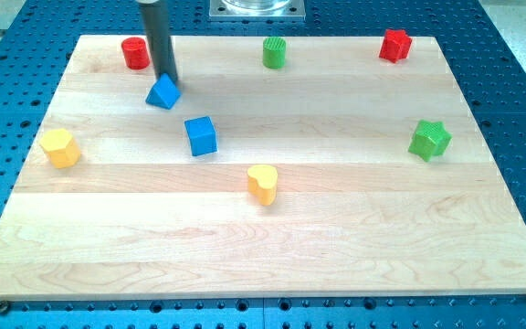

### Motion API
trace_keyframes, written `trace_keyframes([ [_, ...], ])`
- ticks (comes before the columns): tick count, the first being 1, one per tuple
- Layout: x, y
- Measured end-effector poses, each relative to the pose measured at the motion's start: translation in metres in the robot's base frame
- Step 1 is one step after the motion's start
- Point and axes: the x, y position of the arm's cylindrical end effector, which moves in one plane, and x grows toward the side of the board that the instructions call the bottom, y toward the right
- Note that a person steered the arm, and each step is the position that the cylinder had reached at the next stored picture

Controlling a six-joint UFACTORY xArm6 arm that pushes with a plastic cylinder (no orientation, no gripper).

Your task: Move the triangle vertically below the hexagon

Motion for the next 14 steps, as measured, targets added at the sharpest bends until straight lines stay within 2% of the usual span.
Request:
trace_keyframes([
  [1, 0.094, 0.007],
  [2, 0.130, 0.006],
  [4, 0.178, -0.013],
  [5, 0.183, -0.013],
  [6, 0.207, -0.029],
  [11, 0.208, -0.015],
  [12, 0.213, -0.018],
  [13, 0.240, -0.039],
  [14, 0.197, -0.014],
])
